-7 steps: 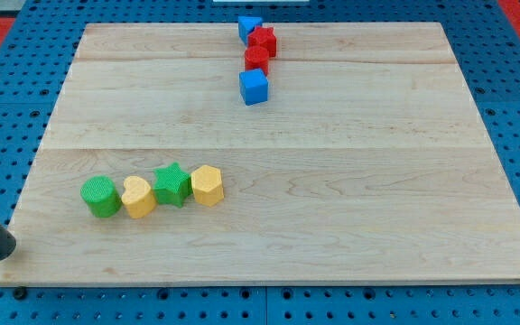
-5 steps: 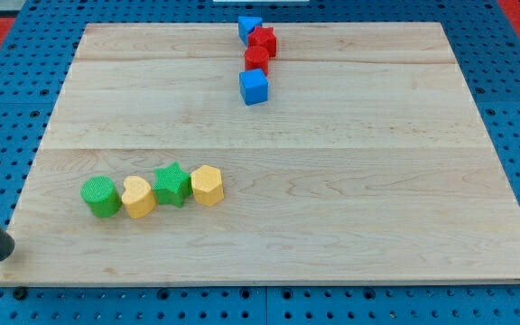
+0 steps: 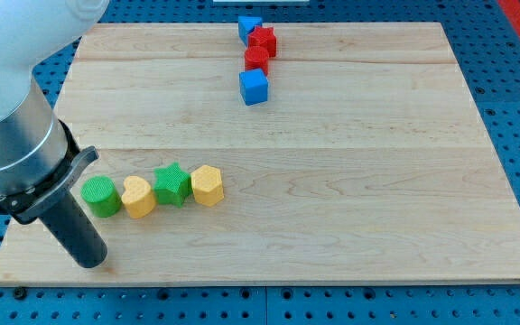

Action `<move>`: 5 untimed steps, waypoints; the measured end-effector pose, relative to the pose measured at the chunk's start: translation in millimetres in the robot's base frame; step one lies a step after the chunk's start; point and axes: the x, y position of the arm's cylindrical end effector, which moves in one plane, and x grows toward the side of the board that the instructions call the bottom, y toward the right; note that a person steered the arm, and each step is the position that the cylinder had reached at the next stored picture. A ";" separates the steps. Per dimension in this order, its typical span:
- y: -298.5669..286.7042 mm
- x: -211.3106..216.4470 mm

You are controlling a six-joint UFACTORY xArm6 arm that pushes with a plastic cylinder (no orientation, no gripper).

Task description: Point your arm towards the green star

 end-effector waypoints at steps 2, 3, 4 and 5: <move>6.9 0.0; 18.8 0.0; 20.5 -0.5; 45.2 -0.4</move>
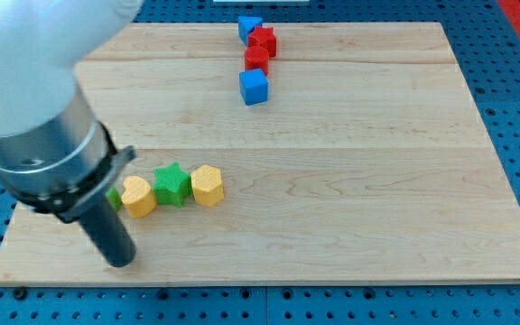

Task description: Point your arm towards the green star

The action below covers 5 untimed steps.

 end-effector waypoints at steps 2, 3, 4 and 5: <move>41.0 -7.7; 88.7 -8.5; 93.4 -8.8; 93.4 -8.8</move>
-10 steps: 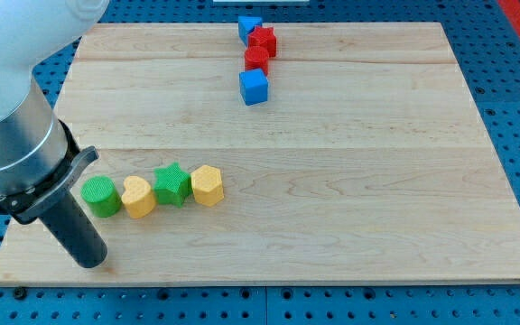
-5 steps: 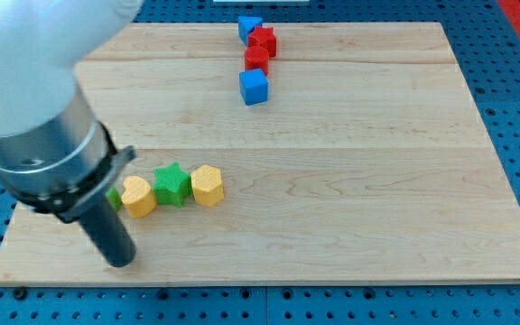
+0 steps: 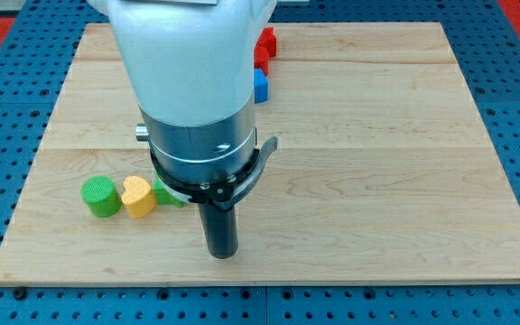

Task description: Point your arm towards the green star

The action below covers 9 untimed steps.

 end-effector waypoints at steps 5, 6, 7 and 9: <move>-21.1 27.2; -20.7 33.9; -20.4 33.4; -33.5 6.7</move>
